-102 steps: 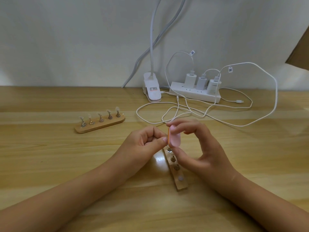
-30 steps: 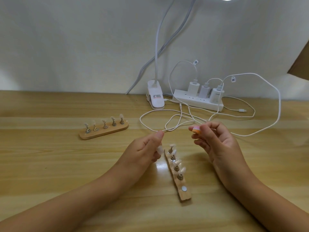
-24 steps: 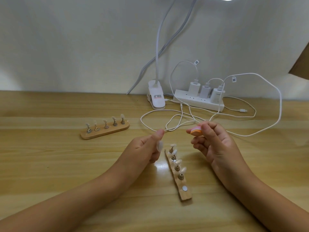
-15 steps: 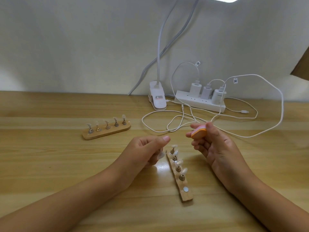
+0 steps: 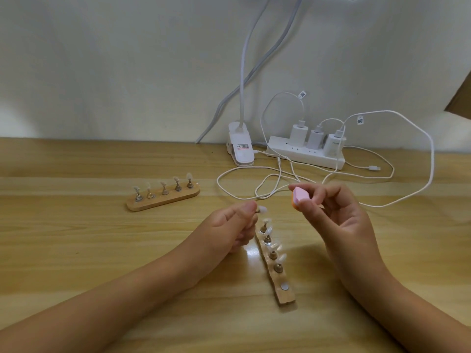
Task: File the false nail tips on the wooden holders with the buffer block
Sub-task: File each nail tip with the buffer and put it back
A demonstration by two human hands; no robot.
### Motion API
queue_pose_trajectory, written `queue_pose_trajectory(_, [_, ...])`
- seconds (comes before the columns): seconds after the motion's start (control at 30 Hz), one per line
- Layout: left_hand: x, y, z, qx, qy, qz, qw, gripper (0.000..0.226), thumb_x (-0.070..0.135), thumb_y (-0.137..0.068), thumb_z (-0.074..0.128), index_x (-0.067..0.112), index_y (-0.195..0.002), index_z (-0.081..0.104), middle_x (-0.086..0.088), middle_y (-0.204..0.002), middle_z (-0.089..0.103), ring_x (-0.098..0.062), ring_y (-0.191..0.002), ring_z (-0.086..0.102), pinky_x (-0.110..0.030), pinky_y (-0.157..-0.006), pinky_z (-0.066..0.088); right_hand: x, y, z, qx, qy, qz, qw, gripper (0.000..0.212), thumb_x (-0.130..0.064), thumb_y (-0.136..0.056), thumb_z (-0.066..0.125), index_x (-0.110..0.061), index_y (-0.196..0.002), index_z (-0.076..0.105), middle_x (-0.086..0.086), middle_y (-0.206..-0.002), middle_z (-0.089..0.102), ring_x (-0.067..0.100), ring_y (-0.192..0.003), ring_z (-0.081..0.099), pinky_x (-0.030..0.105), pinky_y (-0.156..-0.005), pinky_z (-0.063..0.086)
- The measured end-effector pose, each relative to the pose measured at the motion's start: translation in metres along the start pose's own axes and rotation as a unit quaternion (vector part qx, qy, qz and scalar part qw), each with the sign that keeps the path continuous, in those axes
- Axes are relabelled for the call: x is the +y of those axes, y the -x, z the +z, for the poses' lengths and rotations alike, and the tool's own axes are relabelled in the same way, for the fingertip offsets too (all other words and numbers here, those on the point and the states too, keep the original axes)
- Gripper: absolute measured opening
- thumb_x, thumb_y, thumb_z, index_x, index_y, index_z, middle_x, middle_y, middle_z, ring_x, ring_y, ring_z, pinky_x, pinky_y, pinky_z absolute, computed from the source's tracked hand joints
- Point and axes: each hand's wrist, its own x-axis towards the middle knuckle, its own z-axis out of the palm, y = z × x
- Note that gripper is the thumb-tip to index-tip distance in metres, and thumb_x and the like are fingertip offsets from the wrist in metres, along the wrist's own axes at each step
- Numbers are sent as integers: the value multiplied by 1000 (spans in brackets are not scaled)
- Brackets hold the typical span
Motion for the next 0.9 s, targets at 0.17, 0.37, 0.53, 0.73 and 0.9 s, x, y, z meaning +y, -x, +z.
queue_pose_trajectory(0.17, [-3,2,3,-23,-19,1,1000,29,44,-85,42,19,-71,41,17,-57,41,1,-49,34,-10,-47,29,1,9,6,-59,35,-80,994,25,-30,-78,75,-19,-88,55,7,-115,70,25,-114,65,38,-96,52])
queue_pose_trajectory(0.37, [-2,3,3,-31,-16,-1,999,30,42,-90,43,18,-73,43,17,-56,41,0,-50,34,-11,-47,29,0,12,11,-107,100,-113,983,38,-30,-85,71,-20,-119,58,-3,-124,67,25,-120,62,51,-98,50])
queue_pose_trajectory(0.53, [1,4,3,-51,-4,-4,999,28,38,-88,40,15,-71,39,15,-55,35,-1,-49,30,-10,-46,28,1,12,10,-102,153,-127,975,38,-31,-83,71,-26,-120,61,-8,-120,68,21,-116,63,41,-95,52])
queue_pose_trajectory(0.73, [-1,3,3,-59,-8,-20,998,31,27,-99,31,14,-71,36,17,-51,35,1,-45,30,-10,-43,26,4,12,9,-109,237,-174,950,46,-31,-83,72,-14,-125,62,-2,-121,66,21,-114,61,38,-94,50])
queue_pose_trajectory(0.9, [0,3,3,-56,-26,-23,998,32,34,-94,35,16,-68,37,15,-52,34,-1,-45,28,-11,-43,25,6,13,9,-128,269,-224,928,48,-29,-86,71,-10,-129,60,1,-127,64,19,-120,60,41,-95,52])
